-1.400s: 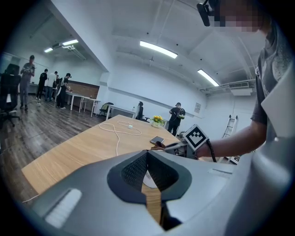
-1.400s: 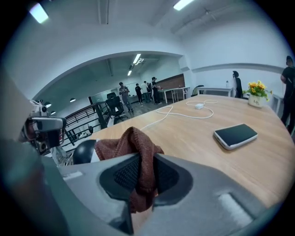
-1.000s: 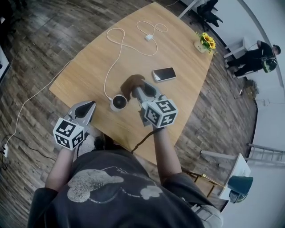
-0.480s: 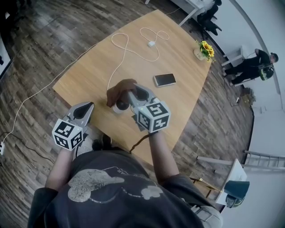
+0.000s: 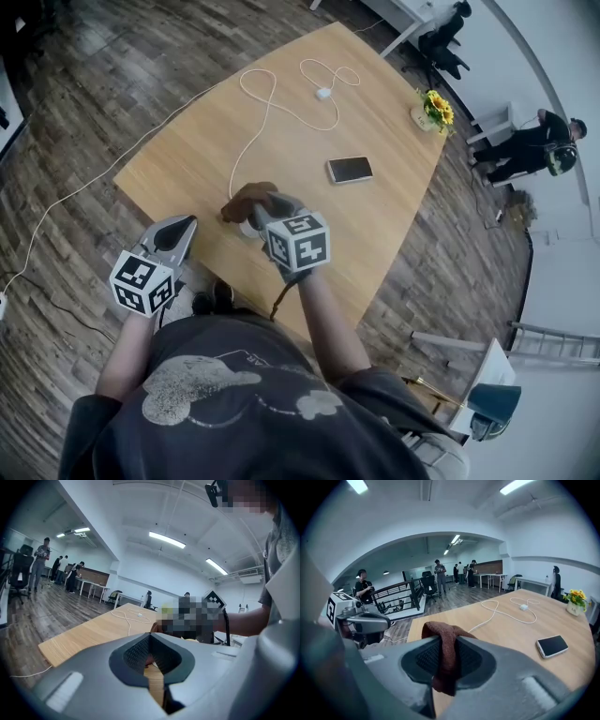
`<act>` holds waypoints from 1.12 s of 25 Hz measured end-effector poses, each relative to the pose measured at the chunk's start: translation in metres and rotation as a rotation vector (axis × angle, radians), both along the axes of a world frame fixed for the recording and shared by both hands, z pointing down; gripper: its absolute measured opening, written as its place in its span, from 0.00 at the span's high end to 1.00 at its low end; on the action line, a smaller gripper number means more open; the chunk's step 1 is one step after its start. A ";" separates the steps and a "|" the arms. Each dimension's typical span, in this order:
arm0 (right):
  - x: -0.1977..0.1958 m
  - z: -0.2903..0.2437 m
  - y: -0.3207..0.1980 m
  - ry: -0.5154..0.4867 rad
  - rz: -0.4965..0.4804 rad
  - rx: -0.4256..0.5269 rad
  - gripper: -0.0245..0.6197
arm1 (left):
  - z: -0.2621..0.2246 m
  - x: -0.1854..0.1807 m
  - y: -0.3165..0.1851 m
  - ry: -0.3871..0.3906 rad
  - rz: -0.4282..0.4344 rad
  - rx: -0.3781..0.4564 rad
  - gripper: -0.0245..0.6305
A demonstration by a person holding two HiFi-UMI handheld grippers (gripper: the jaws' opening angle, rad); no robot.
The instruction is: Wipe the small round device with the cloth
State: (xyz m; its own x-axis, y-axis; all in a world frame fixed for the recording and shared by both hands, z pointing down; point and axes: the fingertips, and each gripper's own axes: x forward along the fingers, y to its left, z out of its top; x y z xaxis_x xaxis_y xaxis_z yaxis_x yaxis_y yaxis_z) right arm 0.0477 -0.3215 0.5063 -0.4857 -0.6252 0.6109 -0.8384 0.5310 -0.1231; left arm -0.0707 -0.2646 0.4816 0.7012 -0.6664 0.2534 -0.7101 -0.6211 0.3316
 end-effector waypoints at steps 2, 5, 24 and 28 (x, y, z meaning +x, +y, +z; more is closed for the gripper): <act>-0.007 0.005 0.000 0.010 0.011 -0.017 0.88 | 0.000 -0.002 0.000 0.000 -0.005 -0.002 0.94; -0.014 0.007 0.003 0.050 0.013 -0.015 0.88 | 0.002 -0.006 0.002 0.002 -0.014 -0.006 0.94; -0.055 0.070 0.062 0.142 0.005 -0.111 0.88 | 0.011 -0.018 0.010 0.005 -0.012 -0.026 0.94; -0.048 0.086 0.073 0.110 0.035 -0.171 0.88 | 0.013 -0.020 0.012 0.000 -0.004 -0.033 0.94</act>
